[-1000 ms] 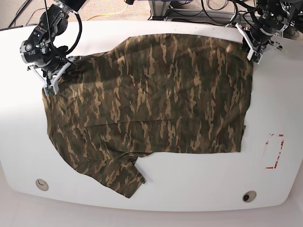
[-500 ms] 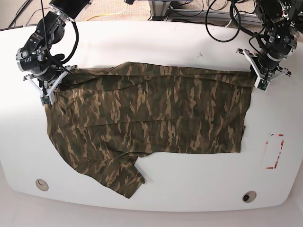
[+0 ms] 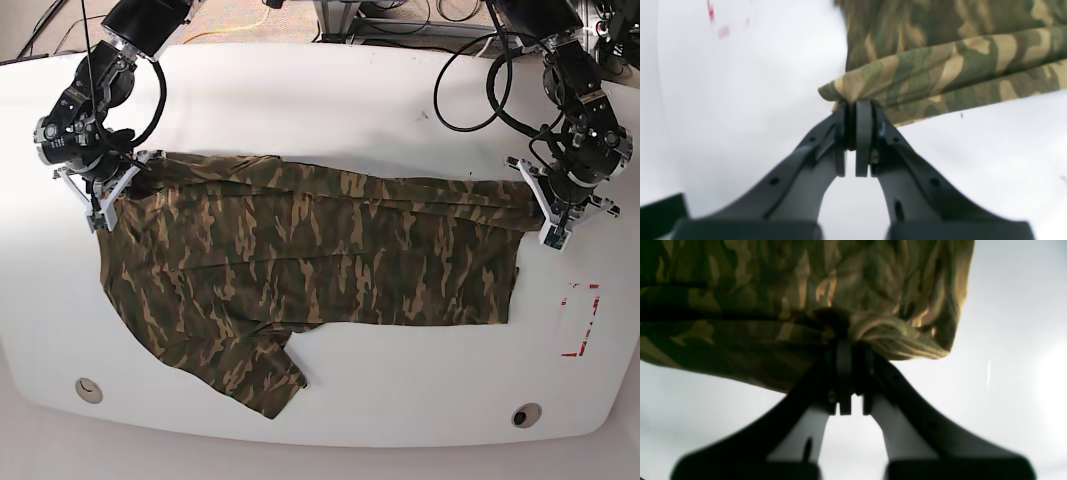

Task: Layout the t-shirt on the table in an organized manner, then fold the t-shirt properly
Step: 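Lift the held shirt edge with both grippers and fold it over the body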

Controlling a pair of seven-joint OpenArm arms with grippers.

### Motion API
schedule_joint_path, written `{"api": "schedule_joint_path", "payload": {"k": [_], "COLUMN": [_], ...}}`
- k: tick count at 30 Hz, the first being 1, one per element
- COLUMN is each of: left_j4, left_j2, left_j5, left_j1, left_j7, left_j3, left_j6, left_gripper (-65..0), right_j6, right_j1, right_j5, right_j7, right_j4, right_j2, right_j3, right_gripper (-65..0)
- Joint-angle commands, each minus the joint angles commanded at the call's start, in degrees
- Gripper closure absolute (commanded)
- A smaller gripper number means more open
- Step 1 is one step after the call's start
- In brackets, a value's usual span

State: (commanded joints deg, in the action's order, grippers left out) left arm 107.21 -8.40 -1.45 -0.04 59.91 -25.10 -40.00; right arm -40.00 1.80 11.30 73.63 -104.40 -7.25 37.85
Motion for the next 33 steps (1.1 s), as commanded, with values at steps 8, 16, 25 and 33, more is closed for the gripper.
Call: {"api": "schedule_joint_path", "payload": {"k": [8, 16, 25, 33], "left_j4": [-4.3, -10.5, -14.9, -15.9], "left_j2": [-0.2, -0.9, -1.4, -2.5], "left_j5": [0.1, 0.1, 0.1, 0.1], "left_j1": [-3.5, -7.0, -9.2, -9.1], "left_j7": [0.0, -0.2, -3.3, -4.7], "left_j3": [0.1, 0.1, 0.3, 4.2], "left_j6": [0.0, 0.0, 0.0, 0.0], "left_gripper": [-16.0, -19.7, -20.3, -20.3], "right_j6": [0.00, 0.00, 0.00, 0.00], "right_j1": [1.1, 3.4, 5.1, 8.0], "right_j5": [0.0, 0.0, 0.0, 0.0], "right_j7": [-2.2, -3.3, -4.0, -4.0], "right_j4": [3.0, 7.5, 8.8, 12.0], "right_j2": [-0.3, -1.9, -2.0, -2.0], "right_j3": [0.0, 0.0, -0.1, -0.2], "right_gripper": [-1.4, -1.6, -1.9, -6.8]}}
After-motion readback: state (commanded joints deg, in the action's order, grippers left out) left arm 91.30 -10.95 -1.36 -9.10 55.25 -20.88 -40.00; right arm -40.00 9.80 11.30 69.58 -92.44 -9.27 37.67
